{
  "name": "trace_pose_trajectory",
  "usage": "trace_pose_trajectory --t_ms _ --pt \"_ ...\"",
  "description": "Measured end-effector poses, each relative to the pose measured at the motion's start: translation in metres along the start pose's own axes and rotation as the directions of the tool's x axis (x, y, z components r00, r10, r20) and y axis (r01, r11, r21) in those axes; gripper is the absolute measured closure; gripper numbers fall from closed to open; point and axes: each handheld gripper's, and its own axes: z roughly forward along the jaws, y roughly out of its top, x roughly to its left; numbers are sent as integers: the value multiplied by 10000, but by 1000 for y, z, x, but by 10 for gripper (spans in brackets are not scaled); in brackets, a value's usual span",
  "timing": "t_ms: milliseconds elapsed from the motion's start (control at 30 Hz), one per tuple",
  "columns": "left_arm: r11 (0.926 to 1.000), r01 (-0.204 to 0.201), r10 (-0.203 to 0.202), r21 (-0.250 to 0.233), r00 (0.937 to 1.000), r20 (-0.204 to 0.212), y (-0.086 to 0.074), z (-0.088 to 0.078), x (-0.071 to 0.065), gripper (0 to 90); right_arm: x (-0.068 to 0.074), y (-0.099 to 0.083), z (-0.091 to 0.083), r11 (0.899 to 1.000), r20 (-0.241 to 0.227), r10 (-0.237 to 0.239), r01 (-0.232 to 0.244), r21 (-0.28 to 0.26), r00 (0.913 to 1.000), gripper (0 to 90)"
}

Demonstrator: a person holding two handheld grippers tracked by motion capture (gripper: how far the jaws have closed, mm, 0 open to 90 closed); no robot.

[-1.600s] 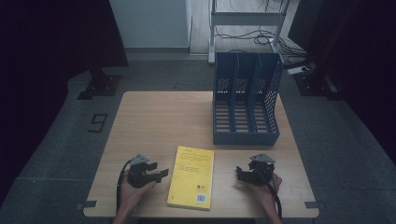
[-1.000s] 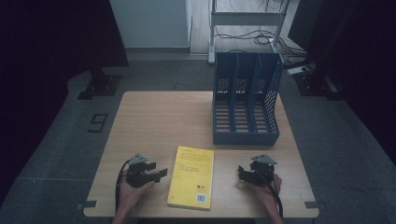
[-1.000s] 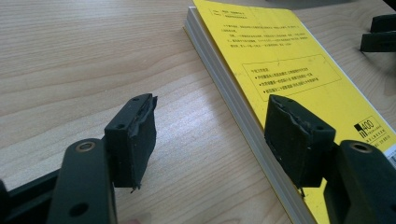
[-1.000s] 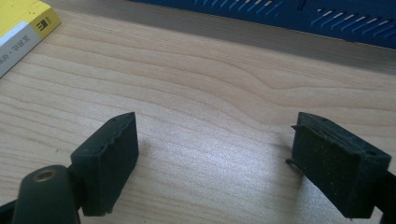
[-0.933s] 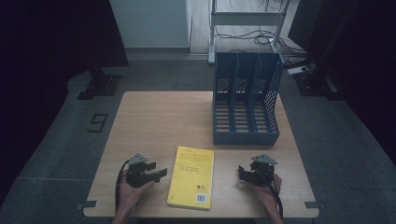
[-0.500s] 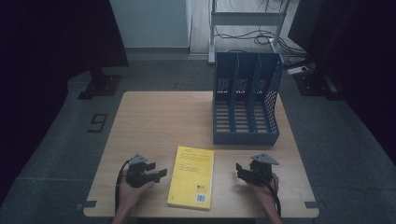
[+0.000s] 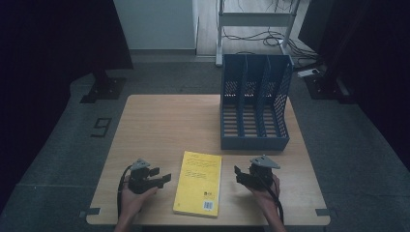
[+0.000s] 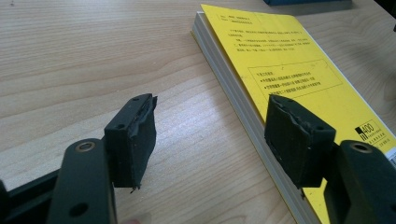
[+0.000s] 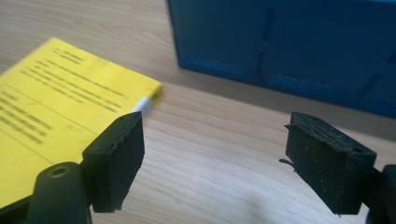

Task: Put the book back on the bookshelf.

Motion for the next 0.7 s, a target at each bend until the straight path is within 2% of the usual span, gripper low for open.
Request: trace_pose_trajectory --t_ms 167,300,700 --pt "9999 -7 8 127 10000 -18 -1 2 1 337 17 8 8 9999 -407 -111 108 -81 9991 194" --pt "9999 -12 12 122 10000 4 -1 2 0 337 25 12 12 9998 -565 -139 129 -178 9983 199" --pt "10000 5 -5 87 10000 -35 0 1 1 337 35 12 16 9995 -872 -236 217 -235 9959 200"
